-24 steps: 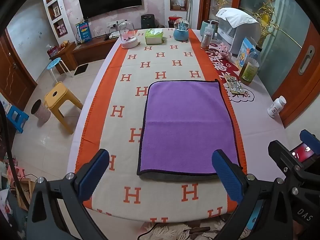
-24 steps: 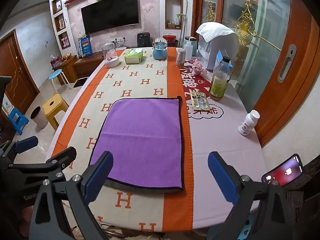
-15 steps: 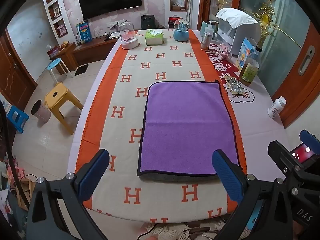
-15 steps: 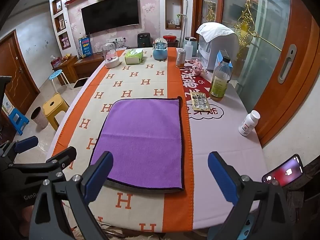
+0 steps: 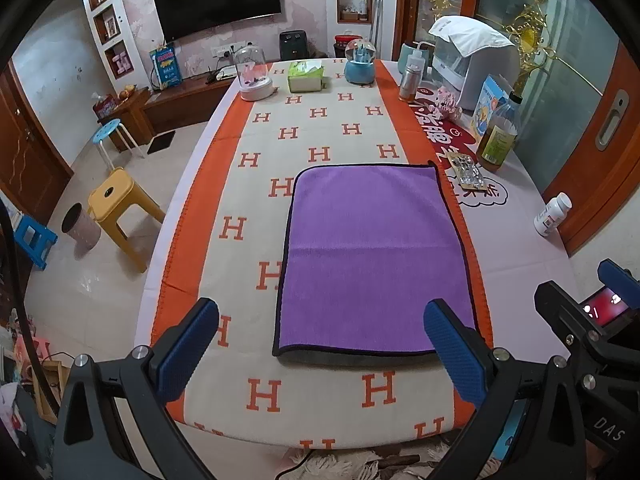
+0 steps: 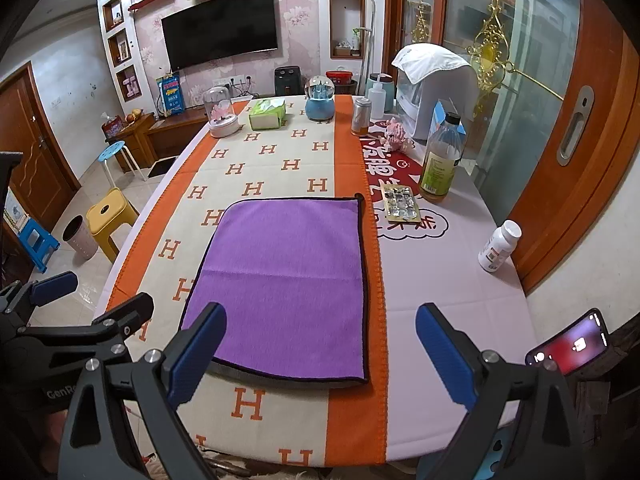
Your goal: Fold towel
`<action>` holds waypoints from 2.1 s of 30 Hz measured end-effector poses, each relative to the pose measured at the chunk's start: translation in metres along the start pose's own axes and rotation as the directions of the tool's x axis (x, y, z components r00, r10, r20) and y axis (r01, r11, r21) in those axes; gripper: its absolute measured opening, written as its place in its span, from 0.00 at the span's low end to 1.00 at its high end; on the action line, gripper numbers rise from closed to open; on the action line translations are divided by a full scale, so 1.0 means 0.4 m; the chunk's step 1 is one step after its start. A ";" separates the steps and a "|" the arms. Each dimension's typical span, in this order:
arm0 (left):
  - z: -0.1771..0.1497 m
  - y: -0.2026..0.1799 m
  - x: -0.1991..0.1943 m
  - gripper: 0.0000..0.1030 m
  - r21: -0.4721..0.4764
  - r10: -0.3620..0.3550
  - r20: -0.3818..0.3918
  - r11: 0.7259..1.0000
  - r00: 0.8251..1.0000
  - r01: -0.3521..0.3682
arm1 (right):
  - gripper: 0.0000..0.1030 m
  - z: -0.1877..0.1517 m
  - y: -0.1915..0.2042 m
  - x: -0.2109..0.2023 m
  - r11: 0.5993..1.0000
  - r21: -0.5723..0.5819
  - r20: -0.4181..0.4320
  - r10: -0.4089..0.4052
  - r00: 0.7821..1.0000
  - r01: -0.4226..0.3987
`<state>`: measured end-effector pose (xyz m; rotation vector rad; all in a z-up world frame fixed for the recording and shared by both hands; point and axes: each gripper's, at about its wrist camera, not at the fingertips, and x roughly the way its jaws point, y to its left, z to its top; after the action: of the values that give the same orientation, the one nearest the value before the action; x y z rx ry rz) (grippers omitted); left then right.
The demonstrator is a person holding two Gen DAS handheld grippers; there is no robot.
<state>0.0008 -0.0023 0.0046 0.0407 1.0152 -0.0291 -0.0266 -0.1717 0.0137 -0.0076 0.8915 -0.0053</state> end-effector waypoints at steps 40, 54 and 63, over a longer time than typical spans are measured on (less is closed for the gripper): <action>-0.079 0.105 0.206 0.99 0.246 -0.069 -0.086 0.965 0.994 0.089 | 0.85 -0.095 -0.062 0.141 0.982 -0.180 -0.039 0.050 0.998 -0.056; -0.187 0.132 0.394 0.96 0.350 -0.228 -0.263 0.883 0.937 0.313 | 0.64 -0.244 -0.091 0.288 0.900 -0.337 -0.226 0.208 0.951 -0.277; -0.157 0.124 0.438 0.92 0.373 -0.324 -0.314 0.823 0.893 0.429 | 0.51 -0.250 -0.118 0.355 0.853 -0.365 -0.301 0.271 0.914 -0.373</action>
<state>0.0419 0.0491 -0.1765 0.2551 1.2291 -0.6359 -0.0153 -0.2205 -0.1593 -0.2603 1.1138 0.5145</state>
